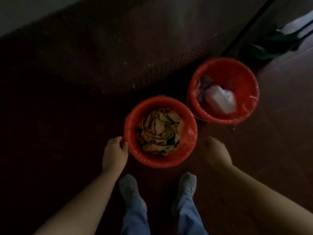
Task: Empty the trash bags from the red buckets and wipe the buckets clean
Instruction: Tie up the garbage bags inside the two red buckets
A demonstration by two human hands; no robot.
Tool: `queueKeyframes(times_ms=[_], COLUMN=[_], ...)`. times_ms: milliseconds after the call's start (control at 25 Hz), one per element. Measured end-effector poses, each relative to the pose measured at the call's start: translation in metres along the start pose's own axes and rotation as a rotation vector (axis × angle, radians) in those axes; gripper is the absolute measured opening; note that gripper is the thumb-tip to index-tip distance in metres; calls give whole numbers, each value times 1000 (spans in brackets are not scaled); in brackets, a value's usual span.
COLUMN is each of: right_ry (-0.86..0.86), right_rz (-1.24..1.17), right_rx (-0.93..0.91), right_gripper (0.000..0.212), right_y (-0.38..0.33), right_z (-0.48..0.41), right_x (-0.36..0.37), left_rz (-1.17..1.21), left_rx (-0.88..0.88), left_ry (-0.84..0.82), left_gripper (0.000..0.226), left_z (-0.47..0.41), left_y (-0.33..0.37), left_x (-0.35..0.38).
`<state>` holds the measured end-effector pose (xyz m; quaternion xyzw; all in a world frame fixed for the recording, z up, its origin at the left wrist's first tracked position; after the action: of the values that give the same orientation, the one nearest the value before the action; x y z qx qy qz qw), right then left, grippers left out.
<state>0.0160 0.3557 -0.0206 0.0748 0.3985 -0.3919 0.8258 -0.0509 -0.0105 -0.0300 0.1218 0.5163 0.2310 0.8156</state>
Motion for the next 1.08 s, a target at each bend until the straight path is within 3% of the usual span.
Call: queueKeyframes(times_ms=[320,560,880,1080], right_ry=[-75,-25,87,89], right_rz=[-241,-473,-484,-446], right_rx=[168,300,385,356], right_gripper=[20,25,9,7], right_y=[9,29,37,30], right_z=[-54,-80,-93,-92], right_x=[63,85,94,88], left_rz=[108,159,165,90], left_rx=[-117,-173,-230,-141], left_ry=[-14,1,134,87], left_gripper=[54,34,11,12], left_z=[-56,-71,-79,-80], left_y=[-38,-41,-54,-46], left_x=[47,66,73,68])
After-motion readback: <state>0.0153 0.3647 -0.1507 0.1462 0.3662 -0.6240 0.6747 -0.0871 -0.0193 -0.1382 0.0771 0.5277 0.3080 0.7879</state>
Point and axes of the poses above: each hand's wrist, its own z-axis away from the middle knuckle, its own x-axis out of the palm, y = z × x, the point moved 6 cm from there along -z, towards the middle knuckle, and after that the axes turned 9 degrees about x, right-handed, at the moved point
